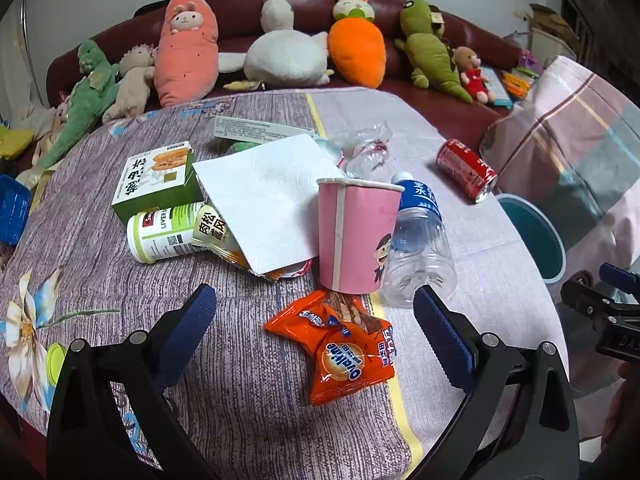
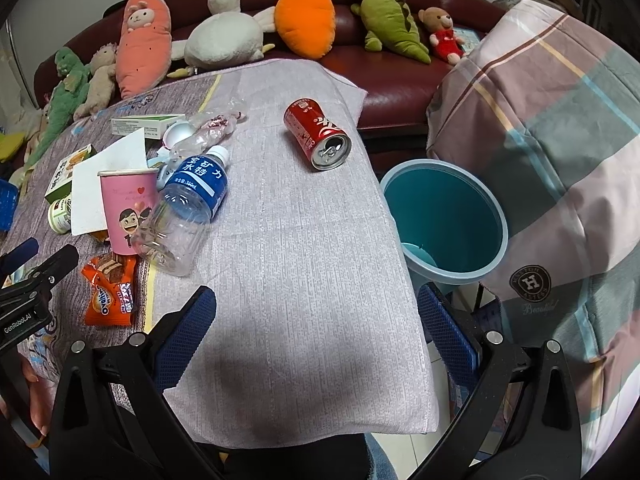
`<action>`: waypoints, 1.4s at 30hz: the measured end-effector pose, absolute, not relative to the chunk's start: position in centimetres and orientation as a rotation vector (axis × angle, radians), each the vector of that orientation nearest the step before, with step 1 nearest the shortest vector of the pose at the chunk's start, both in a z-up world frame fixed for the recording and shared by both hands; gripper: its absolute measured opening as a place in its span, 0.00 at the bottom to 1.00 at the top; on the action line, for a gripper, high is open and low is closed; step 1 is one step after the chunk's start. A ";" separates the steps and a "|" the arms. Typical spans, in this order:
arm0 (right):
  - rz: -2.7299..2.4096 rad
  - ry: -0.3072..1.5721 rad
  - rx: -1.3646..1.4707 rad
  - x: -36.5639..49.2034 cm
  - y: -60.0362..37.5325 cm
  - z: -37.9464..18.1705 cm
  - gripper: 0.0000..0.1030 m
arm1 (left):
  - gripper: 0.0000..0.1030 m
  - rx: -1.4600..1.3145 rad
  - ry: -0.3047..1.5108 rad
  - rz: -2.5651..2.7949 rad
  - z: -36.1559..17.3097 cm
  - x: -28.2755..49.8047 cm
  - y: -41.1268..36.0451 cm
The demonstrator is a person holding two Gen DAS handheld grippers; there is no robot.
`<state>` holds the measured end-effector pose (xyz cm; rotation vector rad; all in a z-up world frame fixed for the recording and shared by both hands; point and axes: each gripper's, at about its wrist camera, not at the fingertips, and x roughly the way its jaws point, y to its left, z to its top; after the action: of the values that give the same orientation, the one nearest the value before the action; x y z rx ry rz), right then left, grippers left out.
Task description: Collect trash
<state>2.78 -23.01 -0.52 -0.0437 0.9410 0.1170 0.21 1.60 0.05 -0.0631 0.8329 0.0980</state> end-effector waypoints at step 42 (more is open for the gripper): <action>0.110 0.960 -0.046 4.1 -22.9 -0.8 0.94 | 0.96 -0.077 0.827 0.124 0.1 1.0 4.2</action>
<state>4.11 -22.87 -0.82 -0.0460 0.9604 0.1098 1.04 4.17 0.08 -0.0773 0.8269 0.1238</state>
